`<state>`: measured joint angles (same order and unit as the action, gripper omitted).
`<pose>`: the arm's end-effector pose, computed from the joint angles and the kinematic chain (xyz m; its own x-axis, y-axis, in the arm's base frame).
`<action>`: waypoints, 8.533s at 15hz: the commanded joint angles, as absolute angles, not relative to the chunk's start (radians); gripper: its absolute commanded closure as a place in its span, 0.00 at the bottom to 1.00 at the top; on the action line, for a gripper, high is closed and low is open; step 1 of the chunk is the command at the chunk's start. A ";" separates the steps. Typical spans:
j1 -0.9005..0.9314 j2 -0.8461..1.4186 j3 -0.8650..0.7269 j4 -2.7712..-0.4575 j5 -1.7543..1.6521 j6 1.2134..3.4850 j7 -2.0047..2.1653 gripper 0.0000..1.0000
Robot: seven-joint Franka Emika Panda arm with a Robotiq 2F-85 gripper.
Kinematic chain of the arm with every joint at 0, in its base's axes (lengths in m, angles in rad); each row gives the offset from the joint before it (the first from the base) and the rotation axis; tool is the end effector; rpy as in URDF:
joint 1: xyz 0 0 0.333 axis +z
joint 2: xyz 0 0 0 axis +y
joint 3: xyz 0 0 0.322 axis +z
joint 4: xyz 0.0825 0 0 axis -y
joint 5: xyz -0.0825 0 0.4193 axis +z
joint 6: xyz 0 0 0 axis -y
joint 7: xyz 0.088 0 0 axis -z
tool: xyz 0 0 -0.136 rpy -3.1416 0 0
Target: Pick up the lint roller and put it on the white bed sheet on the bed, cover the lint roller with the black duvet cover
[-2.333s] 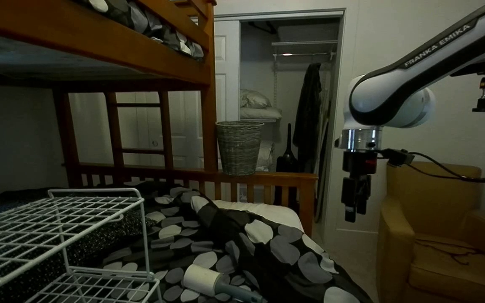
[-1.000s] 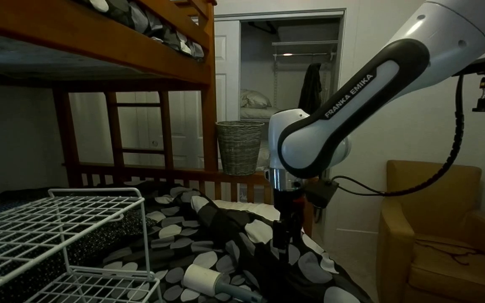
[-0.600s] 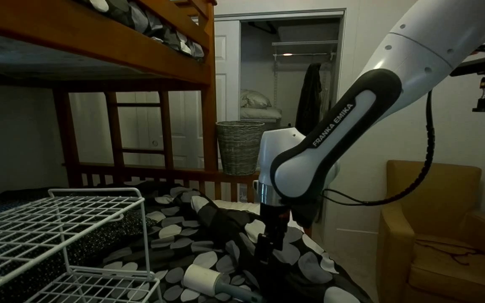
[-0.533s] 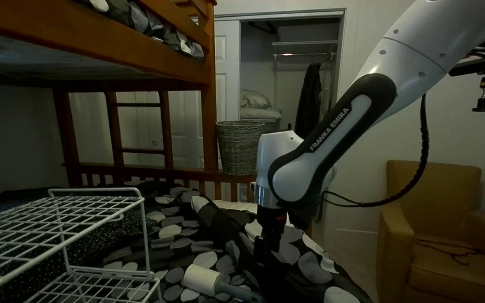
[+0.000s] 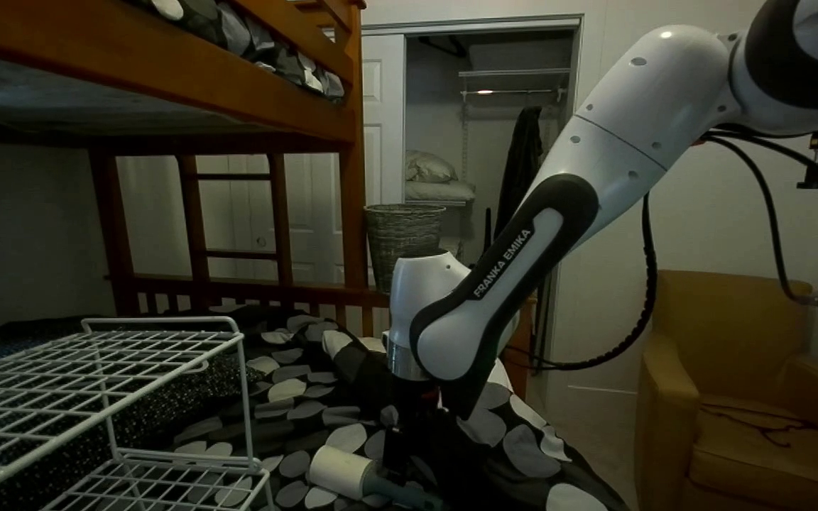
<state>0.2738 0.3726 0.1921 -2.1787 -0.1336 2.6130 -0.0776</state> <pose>0.5281 0.2704 0.1743 0.7991 0.5970 0.0708 0.5978 -0.8015 0.0113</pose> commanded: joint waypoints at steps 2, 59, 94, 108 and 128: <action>0.312 0.483 0.176 -2.093 -0.174 2.657 -0.032 0.00; 0.395 0.534 0.052 -2.083 -0.319 2.772 0.033 0.95; 0.515 0.468 -0.316 -2.043 -0.425 3.109 0.136 0.95; 0.117 0.536 -0.052 -2.012 -0.381 3.219 -0.138 0.79; -0.098 0.763 0.011 -1.785 -0.375 3.202 -0.372 0.95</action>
<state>-0.0501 0.6958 -0.0266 -1.8550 -0.3637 3.2144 -0.3281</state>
